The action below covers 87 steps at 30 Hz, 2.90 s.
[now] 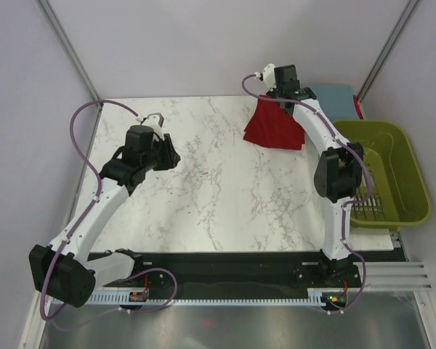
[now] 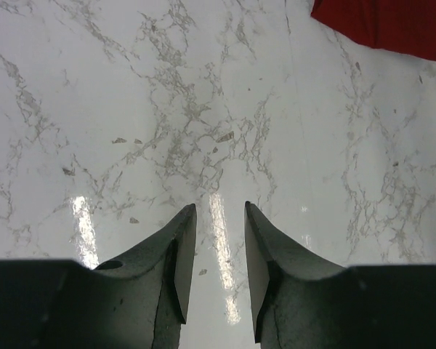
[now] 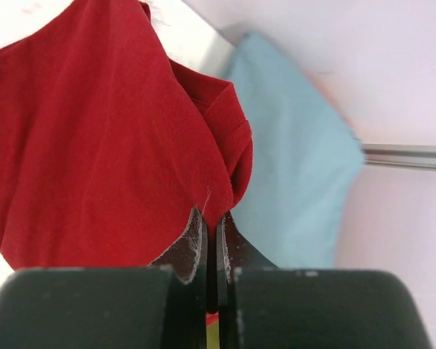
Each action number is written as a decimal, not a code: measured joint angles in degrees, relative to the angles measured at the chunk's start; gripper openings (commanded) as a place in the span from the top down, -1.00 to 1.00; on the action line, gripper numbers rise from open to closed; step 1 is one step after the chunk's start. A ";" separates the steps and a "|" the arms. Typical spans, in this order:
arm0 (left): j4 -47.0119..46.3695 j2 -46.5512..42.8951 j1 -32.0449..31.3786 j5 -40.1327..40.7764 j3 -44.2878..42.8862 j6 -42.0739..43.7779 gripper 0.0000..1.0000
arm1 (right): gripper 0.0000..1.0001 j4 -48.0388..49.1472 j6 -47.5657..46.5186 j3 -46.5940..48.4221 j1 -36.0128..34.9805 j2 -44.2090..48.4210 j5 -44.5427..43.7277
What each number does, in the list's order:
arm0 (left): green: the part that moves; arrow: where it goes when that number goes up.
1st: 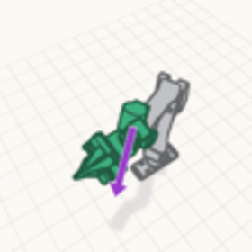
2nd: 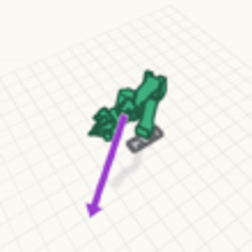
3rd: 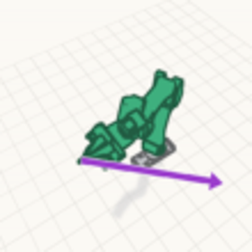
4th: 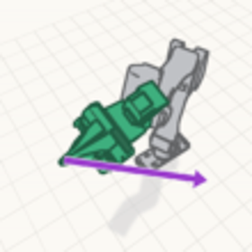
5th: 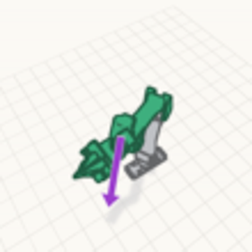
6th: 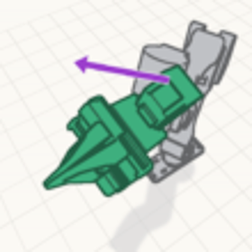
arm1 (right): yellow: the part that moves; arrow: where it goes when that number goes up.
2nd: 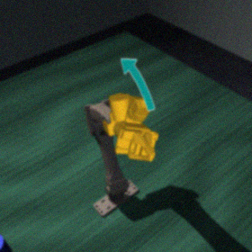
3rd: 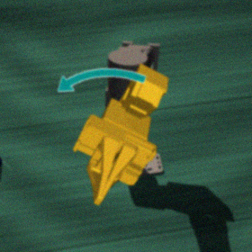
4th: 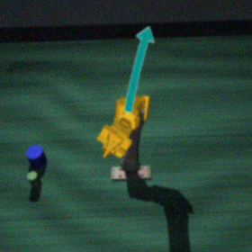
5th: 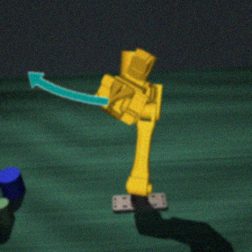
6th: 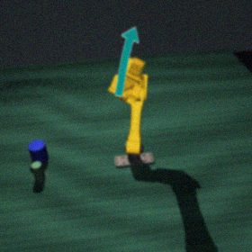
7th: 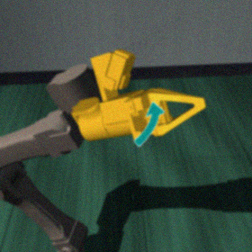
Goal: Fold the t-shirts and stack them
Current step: Neatly place the folded tshirt to the corner, then reset both grippers
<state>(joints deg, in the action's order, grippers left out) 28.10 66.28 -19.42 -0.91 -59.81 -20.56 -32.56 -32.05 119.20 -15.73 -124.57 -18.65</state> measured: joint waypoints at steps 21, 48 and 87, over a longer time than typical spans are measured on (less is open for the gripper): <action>-0.04 2.40 0.00 -5.62 0.00 -0.31 0.17 | 1.00 2.99 -19.85 8.15 10.25 -4.61 0.70; -0.09 0.20 -3.13 -4.68 0.00 -0.63 0.16 | -0.25 23.54 -27.26 10.64 23.47 -10.38 15.89; -3.15 -24.33 -3.10 -21.81 4.35 0.39 -1.00 | -0.96 4.13 65.48 -62.49 -4.74 74.51 29.75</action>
<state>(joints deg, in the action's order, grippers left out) 24.95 41.95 -22.52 -22.72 -55.46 -20.16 -28.42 33.43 56.71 -20.47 -50.06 11.09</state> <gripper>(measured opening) 0.995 0.982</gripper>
